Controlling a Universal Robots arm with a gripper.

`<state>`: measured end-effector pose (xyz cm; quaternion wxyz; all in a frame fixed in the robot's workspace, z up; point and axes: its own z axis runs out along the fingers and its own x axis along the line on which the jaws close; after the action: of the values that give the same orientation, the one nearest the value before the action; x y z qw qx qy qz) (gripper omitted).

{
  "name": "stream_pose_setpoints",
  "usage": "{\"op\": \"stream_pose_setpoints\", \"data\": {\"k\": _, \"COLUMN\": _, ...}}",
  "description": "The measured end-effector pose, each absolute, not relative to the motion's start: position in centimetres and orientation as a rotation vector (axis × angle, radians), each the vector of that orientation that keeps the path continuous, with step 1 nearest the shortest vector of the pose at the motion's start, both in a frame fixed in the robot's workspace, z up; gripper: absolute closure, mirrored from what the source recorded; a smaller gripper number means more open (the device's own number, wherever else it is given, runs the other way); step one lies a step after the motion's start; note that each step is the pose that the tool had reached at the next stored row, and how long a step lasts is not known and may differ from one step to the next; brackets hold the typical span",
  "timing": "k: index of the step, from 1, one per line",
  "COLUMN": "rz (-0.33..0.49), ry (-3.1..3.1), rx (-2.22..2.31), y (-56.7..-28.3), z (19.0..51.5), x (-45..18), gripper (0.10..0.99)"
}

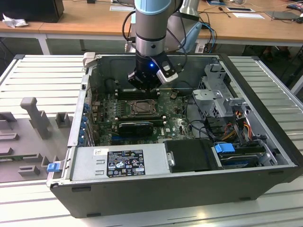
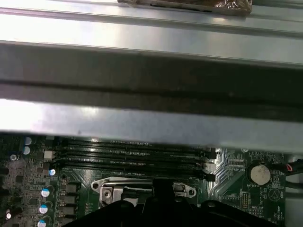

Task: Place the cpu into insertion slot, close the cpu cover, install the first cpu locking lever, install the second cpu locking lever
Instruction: 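Install the second cpu locking lever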

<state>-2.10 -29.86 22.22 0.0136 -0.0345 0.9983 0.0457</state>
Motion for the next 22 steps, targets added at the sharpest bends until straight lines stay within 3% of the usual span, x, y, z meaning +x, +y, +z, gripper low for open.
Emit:
{"op": "stream_pose_setpoints", "data": {"k": 7, "rz": 0.142, "ry": 3.109, "rx": -0.107, "y": -30.3, "z": 25.4, "x": -2.1, "gripper": 0.980}}
{"op": "stream_pose_setpoints", "data": {"k": 18, "rz": 0.144, "ry": 3.113, "rx": -0.107, "y": -36.1, "z": 25.2, "x": -2.1, "gripper": 0.980}}
{"op": "stream_pose_setpoints", "data": {"k": 22, "rz": 0.147, "ry": 3.129, "rx": -0.108, "y": -36.8, "z": 24.5, "x": -2.1, "gripper": 0.980}}
